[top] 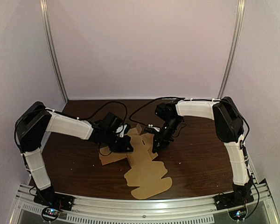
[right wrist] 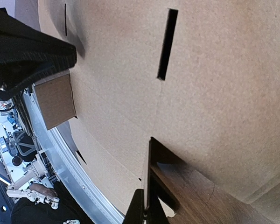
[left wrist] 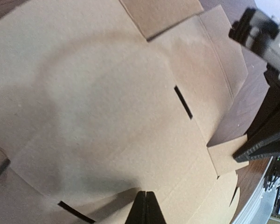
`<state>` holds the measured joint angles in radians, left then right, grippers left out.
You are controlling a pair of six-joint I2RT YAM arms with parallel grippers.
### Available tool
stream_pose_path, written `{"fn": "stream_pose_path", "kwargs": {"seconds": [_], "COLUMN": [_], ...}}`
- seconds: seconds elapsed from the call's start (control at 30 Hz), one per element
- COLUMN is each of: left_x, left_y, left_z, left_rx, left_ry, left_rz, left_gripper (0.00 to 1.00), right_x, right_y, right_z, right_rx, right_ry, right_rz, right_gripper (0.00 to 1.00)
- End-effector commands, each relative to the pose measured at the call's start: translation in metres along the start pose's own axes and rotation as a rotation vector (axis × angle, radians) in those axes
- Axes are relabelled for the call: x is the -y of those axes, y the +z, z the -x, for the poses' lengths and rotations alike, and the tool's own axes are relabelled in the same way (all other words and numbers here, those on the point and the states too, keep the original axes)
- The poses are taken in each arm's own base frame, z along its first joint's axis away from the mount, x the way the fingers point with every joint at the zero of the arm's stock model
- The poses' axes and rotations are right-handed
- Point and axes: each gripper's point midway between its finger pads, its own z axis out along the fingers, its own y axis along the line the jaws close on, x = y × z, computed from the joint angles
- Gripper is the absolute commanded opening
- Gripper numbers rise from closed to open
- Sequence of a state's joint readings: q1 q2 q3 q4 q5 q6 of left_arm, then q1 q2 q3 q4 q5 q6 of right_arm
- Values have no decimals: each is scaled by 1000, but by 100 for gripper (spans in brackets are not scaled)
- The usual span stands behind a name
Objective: Fold the paper box
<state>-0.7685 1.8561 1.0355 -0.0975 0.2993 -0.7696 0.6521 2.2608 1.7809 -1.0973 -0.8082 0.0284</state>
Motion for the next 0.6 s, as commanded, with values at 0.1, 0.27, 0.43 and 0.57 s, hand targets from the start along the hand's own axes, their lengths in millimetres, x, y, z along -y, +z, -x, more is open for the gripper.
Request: {"fn": "stream_pose_path", "kwargs": {"seconds": [0.1,0.27,0.43,0.57], "left_x": [21,16,-2,-16], "left_y": [15,34,48,52], "left_z": [-22,-22,-32,-42], "left_rx": [-114,-173,-226,-248], "left_ry": [107,92,47,9], "left_rz": [-87,-52,9,53], "left_gripper": [0,0,0,0], "right_x": [-1,-2,0,-18], "right_y": [-2,-2,2,4], "right_z": [6,6,5,4], "right_rx": [-2,-5,-11,-10], "right_ry": [-51,-49,-36,-16], "right_rz": [-23,-18,4,146], "right_gripper": [0,0,3,22]}}
